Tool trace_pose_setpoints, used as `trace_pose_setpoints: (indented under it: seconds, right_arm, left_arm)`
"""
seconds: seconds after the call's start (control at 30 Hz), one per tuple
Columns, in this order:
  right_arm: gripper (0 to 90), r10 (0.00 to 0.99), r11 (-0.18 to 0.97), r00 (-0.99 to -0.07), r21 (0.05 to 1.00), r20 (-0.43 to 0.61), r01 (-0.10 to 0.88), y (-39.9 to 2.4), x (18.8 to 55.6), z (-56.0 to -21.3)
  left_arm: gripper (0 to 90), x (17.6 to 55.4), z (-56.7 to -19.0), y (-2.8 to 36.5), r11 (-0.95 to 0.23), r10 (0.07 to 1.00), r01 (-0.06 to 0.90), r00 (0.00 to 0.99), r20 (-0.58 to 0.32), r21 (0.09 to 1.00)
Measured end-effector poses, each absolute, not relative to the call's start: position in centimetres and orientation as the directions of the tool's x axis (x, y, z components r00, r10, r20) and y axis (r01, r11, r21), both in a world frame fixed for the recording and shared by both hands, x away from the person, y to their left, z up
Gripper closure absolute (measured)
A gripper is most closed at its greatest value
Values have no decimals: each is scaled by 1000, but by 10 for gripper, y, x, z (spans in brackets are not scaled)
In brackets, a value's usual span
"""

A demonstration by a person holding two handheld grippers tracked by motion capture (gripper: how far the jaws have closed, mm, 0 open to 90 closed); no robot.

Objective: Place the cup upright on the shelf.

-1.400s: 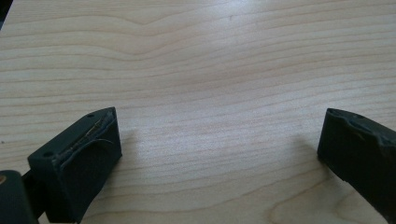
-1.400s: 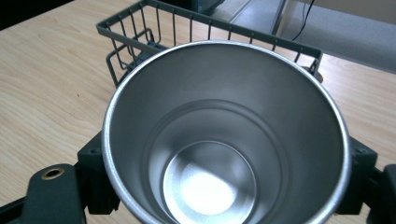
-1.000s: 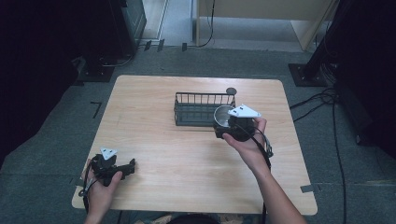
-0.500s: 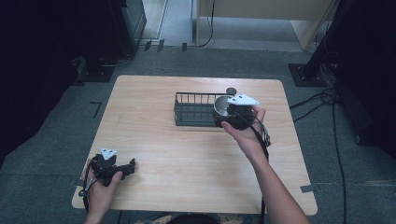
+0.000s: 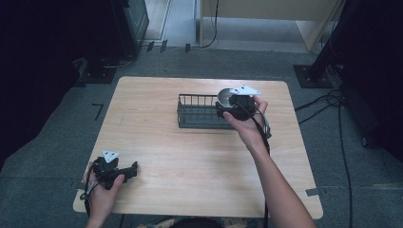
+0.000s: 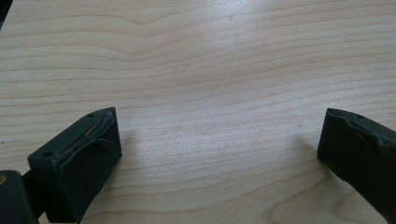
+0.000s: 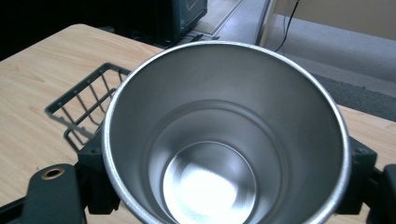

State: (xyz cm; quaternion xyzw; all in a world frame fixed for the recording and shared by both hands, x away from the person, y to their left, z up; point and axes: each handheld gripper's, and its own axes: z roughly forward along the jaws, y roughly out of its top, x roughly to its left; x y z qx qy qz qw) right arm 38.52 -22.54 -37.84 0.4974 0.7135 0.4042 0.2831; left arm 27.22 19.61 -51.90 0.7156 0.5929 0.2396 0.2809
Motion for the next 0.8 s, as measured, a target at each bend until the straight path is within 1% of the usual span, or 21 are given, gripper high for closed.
trace_pose_setpoints:
  seconds: [0.43,0.8]
  right_arm:
    - [182,954,167,-301,858,-14,487,-222,414,-387]
    - [182,961,161,-275,864,-28,477,-217,429,-399]
  left_arm:
    - [0,272,-519,196,-139,983,714,182,10,686]
    - [0,272,-519,196,-139,983,714,182,10,686]
